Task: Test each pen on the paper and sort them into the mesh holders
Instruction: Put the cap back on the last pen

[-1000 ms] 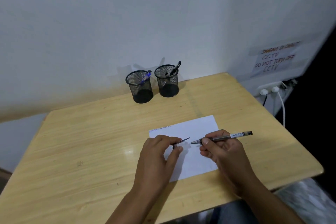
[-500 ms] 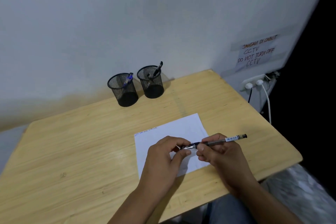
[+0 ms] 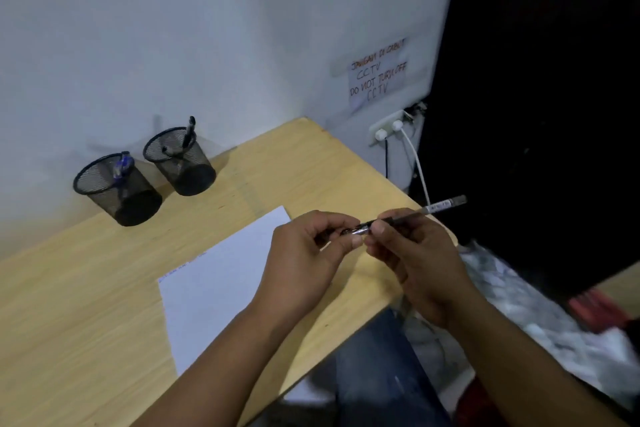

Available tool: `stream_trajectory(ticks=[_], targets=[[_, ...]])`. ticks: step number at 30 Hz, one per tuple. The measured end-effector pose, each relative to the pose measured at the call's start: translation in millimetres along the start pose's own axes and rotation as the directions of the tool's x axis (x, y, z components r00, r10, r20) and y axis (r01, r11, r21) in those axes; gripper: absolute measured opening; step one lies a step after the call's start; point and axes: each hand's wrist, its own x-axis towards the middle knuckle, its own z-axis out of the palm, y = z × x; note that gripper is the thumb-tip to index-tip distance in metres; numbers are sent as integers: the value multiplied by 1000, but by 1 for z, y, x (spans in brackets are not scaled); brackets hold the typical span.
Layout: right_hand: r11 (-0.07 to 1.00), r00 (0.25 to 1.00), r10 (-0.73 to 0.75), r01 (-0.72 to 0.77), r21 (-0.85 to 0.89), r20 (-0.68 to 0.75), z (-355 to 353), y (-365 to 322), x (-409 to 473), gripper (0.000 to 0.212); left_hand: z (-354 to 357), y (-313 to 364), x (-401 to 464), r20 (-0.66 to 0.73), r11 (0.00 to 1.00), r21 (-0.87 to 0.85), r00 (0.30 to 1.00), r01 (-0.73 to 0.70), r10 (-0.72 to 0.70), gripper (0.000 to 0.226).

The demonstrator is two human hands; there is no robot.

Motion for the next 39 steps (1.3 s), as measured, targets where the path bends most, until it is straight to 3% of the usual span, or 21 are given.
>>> stream_trajectory(ticks=[2, 6, 9, 13, 15, 19, 22, 23, 24, 25, 26, 29, 33, 35, 37, 39], targets=[[992, 997, 13, -3, 129, -75, -15, -11, -4, 27, 21, 5, 10, 48, 999, -2, 998, -33, 33, 20], [983, 973, -25, 65, 169, -228, -56, -24, -16, 11, 62, 4, 24, 187, 983, 67, 970, -170, 155, 25], [981, 929, -34, 102, 166, -369, -98, -27, -27, 15, 87, -1, 31, 334, 913, 221, 906, -343, 259, 38], [985, 821, -8, 105, 138, -571, -161, -8, -45, 15, 115, -8, 40, 526, 786, 361, 805, -502, 273, 59], [989, 762, 60, 41, 140, -645, -189, 13, -56, 14, 127, -13, 40, 610, 712, 416, 754, -566, 243, 68], [977, 643, 210, -159, 140, -737, -236, 70, -91, 13, 136, -25, 35, 701, 452, 558, 686, -697, 193, 71], [930, 589, 328, -339, 142, -738, -256, 118, -119, 6, 136, -26, 35, 702, 418, 579, 689, -700, 181, 67], [892, 512, 386, -419, 169, -767, -263, 131, -126, 12, 137, -26, 36, 702, 407, 586, 689, -701, 177, 67], [849, 433, 432, -491, 195, -792, -269, 144, -132, 40, 137, -26, 36, 703, 397, 591, 690, -702, 174, 68], [793, 403, 462, -587, 165, -790, -276, 157, -138, 66, 138, -27, 36, 704, 390, 595, 690, -703, 170, 69], [715, 396, 485, -693, 93, -780, -277, 163, -144, 75, 138, -27, 36, 704, 386, 600, 691, -701, 161, 69], [672, 391, 402, -740, -22, -828, -285, 172, -159, 38, 139, -29, 36, 700, 362, 619, 698, -698, 149, 71], [605, 441, 352, -780, -159, -826, -296, 185, -173, 34, 140, -28, 37, 702, 354, 625, 699, -696, 136, 74], [723, 377, 369, -691, 7, -849, -302, 193, -172, 21, 140, -28, 37, 703, 358, 623, 698, -696, 134, 74], [754, 297, 410, -643, 136, -862, -300, 190, -167, 9, 140, -28, 36, 697, 362, 617, 699, -698, 159, 72], [776, 306, 431, -605, 176, -849, -298, 188, -165, 10, 139, -28, 37, 697, 357, 619, 699, -700, 161, 70]])
